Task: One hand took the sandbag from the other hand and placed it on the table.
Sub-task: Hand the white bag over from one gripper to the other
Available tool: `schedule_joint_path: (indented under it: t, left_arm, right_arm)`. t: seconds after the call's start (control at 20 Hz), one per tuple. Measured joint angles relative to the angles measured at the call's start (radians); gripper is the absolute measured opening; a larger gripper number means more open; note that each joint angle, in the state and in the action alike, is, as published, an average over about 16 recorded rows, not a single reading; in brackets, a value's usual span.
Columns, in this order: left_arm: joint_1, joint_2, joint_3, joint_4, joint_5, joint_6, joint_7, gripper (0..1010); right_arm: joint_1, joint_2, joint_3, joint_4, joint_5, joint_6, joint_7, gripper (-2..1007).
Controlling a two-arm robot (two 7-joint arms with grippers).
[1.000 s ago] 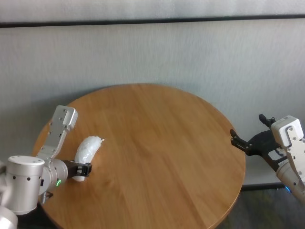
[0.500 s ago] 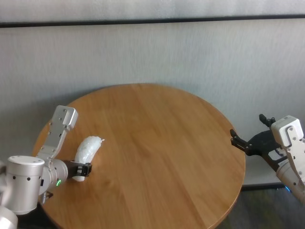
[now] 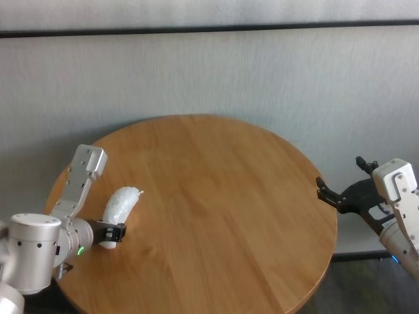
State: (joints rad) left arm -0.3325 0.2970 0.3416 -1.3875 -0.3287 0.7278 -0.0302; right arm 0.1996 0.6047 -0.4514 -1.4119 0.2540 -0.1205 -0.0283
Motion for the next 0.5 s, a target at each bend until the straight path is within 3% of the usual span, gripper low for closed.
schedule_joint_path:
  t: [0.5]
  left_arm:
    - [0.0,0.0,0.0,0.0,0.0,0.0,0.0,411]
  right_arm:
    - [0.0,0.0,0.0,0.0,0.0,0.0,0.0,1001]
